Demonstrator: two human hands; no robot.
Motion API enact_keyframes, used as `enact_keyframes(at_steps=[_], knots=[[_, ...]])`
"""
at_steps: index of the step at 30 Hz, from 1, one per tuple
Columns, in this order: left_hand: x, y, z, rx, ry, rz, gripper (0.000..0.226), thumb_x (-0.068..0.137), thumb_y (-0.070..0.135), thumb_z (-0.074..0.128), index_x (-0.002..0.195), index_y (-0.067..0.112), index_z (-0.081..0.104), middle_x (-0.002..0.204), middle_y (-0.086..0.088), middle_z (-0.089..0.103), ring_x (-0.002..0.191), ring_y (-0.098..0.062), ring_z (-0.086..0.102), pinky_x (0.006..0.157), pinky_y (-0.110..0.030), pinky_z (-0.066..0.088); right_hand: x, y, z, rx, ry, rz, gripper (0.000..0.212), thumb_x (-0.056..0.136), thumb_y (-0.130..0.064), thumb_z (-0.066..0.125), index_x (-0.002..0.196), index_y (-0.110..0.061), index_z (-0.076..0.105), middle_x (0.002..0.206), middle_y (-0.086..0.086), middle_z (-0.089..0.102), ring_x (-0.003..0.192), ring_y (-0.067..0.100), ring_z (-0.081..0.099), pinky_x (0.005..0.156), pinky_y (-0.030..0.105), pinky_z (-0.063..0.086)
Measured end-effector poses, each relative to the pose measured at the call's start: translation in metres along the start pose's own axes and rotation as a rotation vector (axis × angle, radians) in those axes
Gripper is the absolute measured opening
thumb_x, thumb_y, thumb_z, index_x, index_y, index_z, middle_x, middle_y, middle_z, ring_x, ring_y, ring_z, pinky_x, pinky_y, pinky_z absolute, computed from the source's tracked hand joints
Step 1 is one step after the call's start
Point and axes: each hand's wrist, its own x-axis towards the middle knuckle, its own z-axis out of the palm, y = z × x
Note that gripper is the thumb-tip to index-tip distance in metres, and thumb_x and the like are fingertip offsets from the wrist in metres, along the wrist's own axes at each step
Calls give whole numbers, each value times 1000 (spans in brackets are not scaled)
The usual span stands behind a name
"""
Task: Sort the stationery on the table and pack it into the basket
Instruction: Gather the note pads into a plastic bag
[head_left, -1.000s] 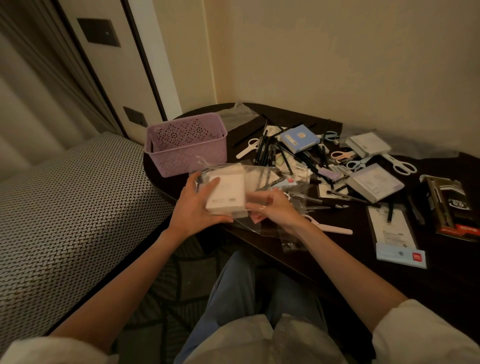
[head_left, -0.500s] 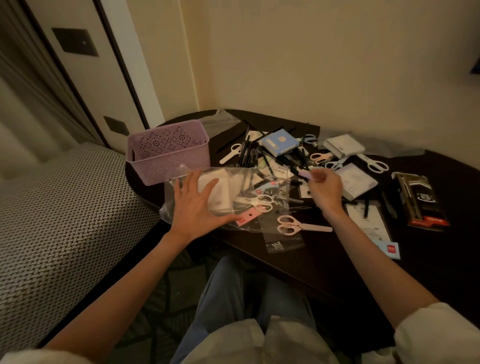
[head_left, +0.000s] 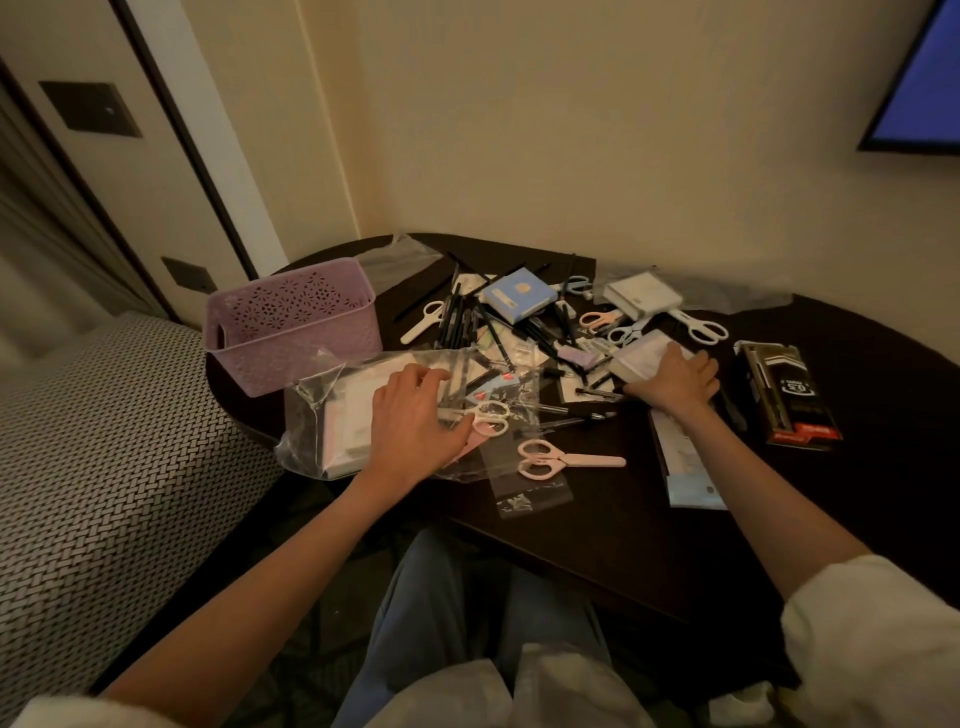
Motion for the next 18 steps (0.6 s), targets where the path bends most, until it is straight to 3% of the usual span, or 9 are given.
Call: enact_keyframes(at_steps=[5,11,15,18], knots=[[8,10,1,-41,15,-31,49,80,42,68,120,15,59,121,-6,55,112,-24,50,89,-37,40,11,-1,-4,2,-11,12,97,68,-38,83,144,-17,28,148,24,20,137,43,18,112,49,20],[18,16,-1,-55,-9,-67,40,80,35,69,113,13,60,112,-5,59,105,-21,52,79,-28,40,6,-8,-6,136,107,24,88,61,-36,88,134,-16,43,142,24,32,130,44,29,105,49,30],[21,20,-8,-56,3,-84,21,81,30,68,84,14,54,81,-1,56,79,-20,54,64,-28,33,-17,-31,-10,312,267,-228,91,61,-40,85,137,-19,41,137,18,38,127,37,32,100,40,32],[20,20,-10,-37,-53,-138,26,87,34,63,72,16,52,65,4,52,65,-16,52,55,-29,31,-41,-50,-15,473,88,-475,87,63,-38,86,137,-22,43,133,3,39,123,22,36,97,32,34]])
